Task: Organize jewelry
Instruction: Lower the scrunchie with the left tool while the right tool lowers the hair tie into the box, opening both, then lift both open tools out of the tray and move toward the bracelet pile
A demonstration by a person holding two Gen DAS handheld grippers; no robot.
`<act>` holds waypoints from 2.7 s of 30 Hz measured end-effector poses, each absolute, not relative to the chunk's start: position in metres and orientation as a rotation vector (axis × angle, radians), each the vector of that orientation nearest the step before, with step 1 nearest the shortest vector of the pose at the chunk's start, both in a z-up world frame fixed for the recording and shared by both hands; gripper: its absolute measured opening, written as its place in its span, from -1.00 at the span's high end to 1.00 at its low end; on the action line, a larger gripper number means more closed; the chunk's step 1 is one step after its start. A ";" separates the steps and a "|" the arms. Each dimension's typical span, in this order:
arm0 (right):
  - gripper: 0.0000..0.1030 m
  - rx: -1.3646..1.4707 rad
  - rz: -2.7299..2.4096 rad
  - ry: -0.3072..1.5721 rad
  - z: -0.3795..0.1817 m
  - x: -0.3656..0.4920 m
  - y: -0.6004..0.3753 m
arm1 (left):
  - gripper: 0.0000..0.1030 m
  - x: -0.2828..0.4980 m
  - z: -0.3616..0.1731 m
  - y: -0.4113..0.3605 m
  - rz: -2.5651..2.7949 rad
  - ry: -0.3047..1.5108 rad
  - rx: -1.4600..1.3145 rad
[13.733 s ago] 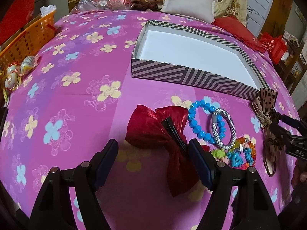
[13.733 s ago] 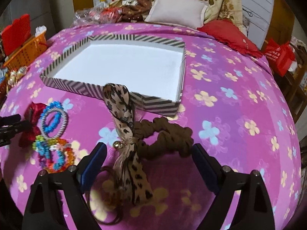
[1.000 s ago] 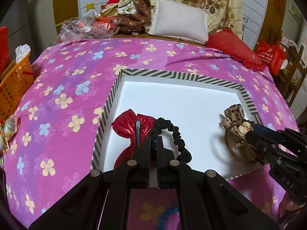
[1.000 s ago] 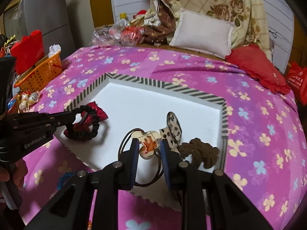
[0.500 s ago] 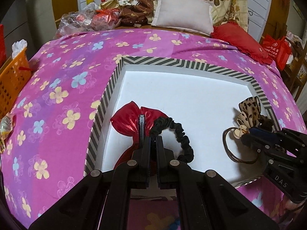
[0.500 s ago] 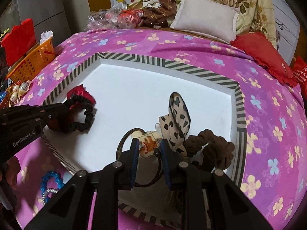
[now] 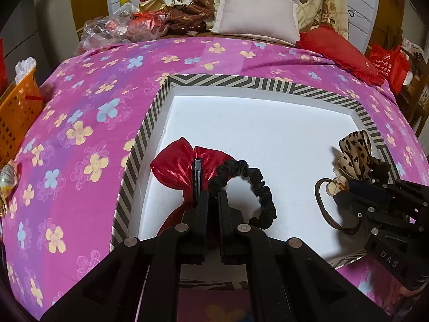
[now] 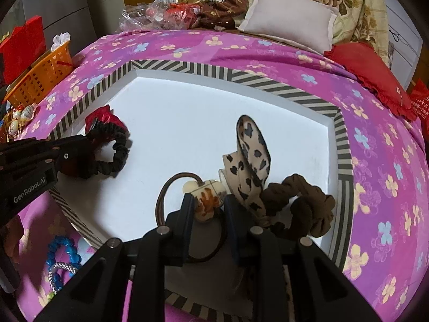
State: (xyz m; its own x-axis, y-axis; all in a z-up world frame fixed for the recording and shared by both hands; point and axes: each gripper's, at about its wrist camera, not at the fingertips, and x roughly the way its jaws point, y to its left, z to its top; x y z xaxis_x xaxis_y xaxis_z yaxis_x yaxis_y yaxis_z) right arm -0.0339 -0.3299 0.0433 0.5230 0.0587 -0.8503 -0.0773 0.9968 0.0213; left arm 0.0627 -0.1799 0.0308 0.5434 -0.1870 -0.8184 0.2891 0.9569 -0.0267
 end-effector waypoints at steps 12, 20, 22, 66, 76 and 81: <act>-0.06 0.016 0.084 0.972 0.058 -0.045 -0.331 | 0.74 0.057 0.043 -0.176 -0.258 0.904 0.106; -0.16 0.038 0.077 0.940 0.072 -0.060 -0.331 | 0.73 0.043 0.057 -0.175 -0.252 0.871 0.120; -0.20 0.042 0.075 0.928 0.076 -0.065 -0.331 | 0.73 0.039 0.060 -0.175 -0.254 0.865 0.118; -0.54 0.104 -0.001 0.879 0.103 -0.228 -0.307 | 0.73 -0.122 0.076 -0.136 -0.265 0.850 0.095; -0.60 0.103 -0.006 0.858 0.112 -0.242 -0.304 | 0.73 -0.137 0.079 -0.133 -0.261 0.847 0.089; -0.61 0.092 -0.019 0.861 0.112 -0.246 -0.301 | 0.73 -0.144 0.082 -0.135 -0.262 0.842 0.095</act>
State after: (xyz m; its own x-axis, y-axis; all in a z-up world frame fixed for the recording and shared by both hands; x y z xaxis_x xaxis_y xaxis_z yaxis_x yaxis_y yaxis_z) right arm -0.2457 -0.3015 0.1125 0.6520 0.0208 -0.7579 0.0536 0.9959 0.0735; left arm -0.1444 -0.1347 0.0816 0.6359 -0.1913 -0.7477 0.2660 0.9638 -0.0204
